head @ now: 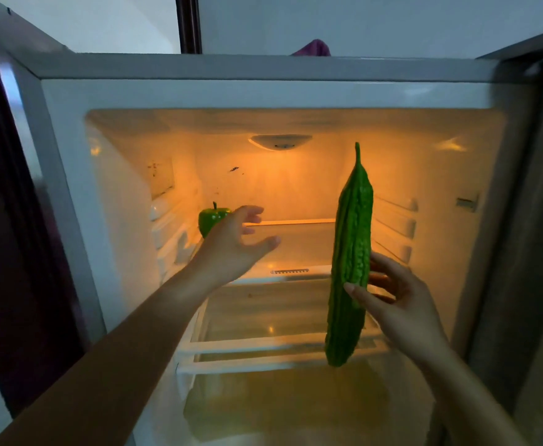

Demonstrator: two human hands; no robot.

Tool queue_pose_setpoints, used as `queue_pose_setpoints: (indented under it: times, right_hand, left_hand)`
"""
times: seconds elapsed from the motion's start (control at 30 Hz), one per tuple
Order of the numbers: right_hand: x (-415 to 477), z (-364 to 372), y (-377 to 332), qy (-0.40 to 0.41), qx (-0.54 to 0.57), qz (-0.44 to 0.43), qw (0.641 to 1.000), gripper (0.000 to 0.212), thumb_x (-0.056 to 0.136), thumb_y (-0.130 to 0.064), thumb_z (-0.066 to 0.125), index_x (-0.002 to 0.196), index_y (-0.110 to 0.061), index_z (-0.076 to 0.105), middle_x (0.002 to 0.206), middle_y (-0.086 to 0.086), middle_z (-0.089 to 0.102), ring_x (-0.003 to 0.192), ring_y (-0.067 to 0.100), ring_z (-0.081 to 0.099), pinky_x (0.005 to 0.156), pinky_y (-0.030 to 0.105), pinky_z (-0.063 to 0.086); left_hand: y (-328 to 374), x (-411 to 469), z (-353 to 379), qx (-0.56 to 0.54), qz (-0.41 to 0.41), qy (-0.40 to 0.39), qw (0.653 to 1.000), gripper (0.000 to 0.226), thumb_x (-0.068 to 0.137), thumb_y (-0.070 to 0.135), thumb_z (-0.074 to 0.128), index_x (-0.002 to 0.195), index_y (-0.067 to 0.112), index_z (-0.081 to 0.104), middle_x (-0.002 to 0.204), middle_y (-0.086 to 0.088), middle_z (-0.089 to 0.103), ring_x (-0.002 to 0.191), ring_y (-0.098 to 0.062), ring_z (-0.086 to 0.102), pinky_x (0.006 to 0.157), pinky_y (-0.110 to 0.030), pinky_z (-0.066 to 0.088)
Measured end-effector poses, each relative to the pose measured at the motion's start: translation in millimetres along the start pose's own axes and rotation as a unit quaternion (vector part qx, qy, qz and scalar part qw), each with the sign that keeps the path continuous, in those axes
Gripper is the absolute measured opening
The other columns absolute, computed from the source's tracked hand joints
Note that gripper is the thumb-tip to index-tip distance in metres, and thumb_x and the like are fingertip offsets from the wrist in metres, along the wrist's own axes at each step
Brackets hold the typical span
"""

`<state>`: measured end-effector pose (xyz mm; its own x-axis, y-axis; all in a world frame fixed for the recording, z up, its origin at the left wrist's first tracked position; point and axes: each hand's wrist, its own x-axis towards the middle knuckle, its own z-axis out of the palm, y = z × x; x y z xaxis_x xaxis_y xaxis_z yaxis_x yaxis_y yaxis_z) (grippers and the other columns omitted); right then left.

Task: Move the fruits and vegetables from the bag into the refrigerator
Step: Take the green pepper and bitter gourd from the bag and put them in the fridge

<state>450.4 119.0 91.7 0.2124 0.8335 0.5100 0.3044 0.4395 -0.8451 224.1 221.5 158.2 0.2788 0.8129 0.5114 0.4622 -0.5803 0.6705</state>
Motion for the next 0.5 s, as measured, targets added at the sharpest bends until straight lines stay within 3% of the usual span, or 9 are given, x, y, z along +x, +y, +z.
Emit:
queue_pose_setpoints:
  times: [0.07, 0.2, 0.3, 0.43, 0.5]
  right_hand:
    - [-2.6, 3.1, 0.0, 0.001, 0.002, 0.008, 1.0, 0.056, 0.067, -0.035, 0.07, 0.121, -0.033, 0.056, 0.107, -0.017, 0.064, 0.098, 0.002, 0.062, 0.071, 0.019, 0.055]
    - [-5.7, 12.1, 6.9, -0.011, 0.026, 0.03, 0.999, 0.048, 0.073, -0.028, 0.073, 0.119, -0.025, 0.06, 0.107, -0.005, 0.068, 0.096, 0.013, 0.066, 0.081, 0.034, 0.056]
    - [-4.1, 18.9, 4.1, -0.01, 0.045, 0.036, 0.998, 0.044, 0.074, -0.025, 0.074, 0.115, -0.027, 0.06, 0.107, -0.003, 0.069, 0.096, 0.014, 0.067, 0.082, 0.034, 0.055]
    - [-0.2, 28.5, -4.0, -0.012, 0.067, 0.027, 0.997, 0.045, 0.077, -0.019, 0.073, 0.119, -0.019, 0.059, 0.107, -0.001, 0.068, 0.096, 0.014, 0.067, 0.08, 0.031, 0.055]
    - [3.1, 32.6, -8.1, -0.011, 0.067, 0.022, 0.997, 0.045, 0.078, -0.019, 0.072, 0.12, -0.019, 0.059, 0.108, -0.002, 0.068, 0.095, 0.011, 0.067, 0.078, 0.028, 0.056]
  left_hand:
    - [7.6, -18.3, 10.8, -0.03, 0.011, -0.064, 0.997, 0.049, 0.08, 0.043, 0.066, 0.124, 0.036, 0.047, 0.116, 0.021, 0.052, 0.104, 0.005, 0.051, 0.073, -0.015, 0.042]
    - [-2.3, -59.5, 42.7, -0.09, -0.004, -0.146, 0.985, 0.041, 0.079, 0.044, 0.068, 0.116, 0.044, 0.05, 0.115, 0.026, 0.054, 0.101, 0.013, 0.053, 0.073, -0.01, 0.047]
    - [-16.3, -81.4, 60.6, -0.125, -0.031, -0.184, 0.974, 0.046, 0.077, 0.045, 0.07, 0.12, 0.036, 0.053, 0.116, 0.019, 0.058, 0.103, 0.006, 0.057, 0.087, -0.022, 0.051]
    - [-21.4, -93.1, 65.7, -0.176, -0.053, -0.184, 0.966, 0.049, 0.079, 0.034, 0.071, 0.124, 0.033, 0.048, 0.114, 0.015, 0.056, 0.098, 0.002, 0.06, 0.075, -0.019, 0.054]
    - [-21.5, -91.5, 64.8, -0.165, -0.042, -0.161, 0.972, 0.048, 0.08, 0.032, 0.07, 0.123, 0.033, 0.049, 0.113, 0.014, 0.057, 0.096, 0.001, 0.061, 0.076, -0.019, 0.053]
